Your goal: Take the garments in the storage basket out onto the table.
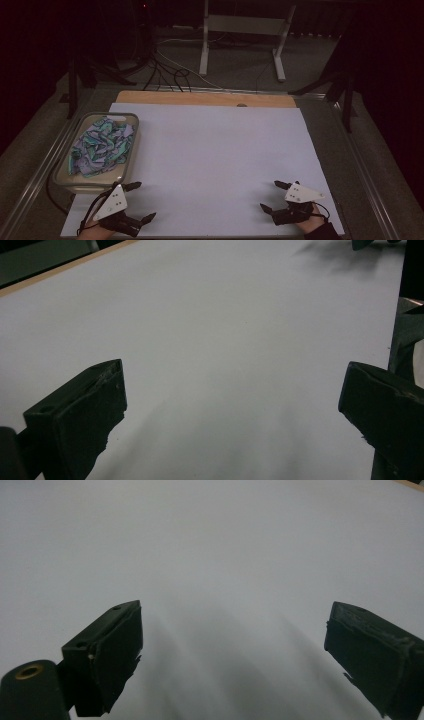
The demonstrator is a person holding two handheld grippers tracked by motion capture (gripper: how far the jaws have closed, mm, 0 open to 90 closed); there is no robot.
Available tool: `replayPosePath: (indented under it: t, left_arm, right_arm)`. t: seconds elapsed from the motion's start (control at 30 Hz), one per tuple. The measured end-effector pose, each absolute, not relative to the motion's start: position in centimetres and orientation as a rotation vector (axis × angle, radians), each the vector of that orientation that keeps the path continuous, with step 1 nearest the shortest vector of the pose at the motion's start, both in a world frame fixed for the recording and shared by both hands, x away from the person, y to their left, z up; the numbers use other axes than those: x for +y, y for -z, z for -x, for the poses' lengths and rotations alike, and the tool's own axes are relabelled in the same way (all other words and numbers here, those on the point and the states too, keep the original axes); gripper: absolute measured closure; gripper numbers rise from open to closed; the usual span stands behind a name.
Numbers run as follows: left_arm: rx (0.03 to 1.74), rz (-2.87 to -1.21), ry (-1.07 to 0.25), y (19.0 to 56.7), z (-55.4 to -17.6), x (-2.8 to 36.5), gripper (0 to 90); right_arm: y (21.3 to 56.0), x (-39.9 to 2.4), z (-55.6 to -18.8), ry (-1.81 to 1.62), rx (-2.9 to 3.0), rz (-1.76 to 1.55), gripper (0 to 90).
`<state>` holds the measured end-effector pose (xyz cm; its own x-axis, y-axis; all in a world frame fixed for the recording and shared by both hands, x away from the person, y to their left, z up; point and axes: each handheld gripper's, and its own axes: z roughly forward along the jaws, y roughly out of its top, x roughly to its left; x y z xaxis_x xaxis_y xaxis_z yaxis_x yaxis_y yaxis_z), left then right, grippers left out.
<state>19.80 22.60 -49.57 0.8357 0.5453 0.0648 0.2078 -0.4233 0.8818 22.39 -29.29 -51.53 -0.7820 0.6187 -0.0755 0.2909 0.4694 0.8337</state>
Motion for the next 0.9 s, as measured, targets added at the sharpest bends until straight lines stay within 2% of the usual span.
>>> replayPosePath:
  t: [0.47, 0.9]
  left_arm:
    - [0.528, -2.060, -0.364, 49.7, -19.7, 22.3, 0.0]
    - [0.485, -2.146, -0.298, 48.3, -19.0, 22.4, 0.0]
  right_arm:
    - [51.4, -28.8, -22.4, -1.176, 2.397, -0.763, 10.7]
    - [50.3, -28.3, -21.7, -1.196, 2.379, -0.726, 9.9]
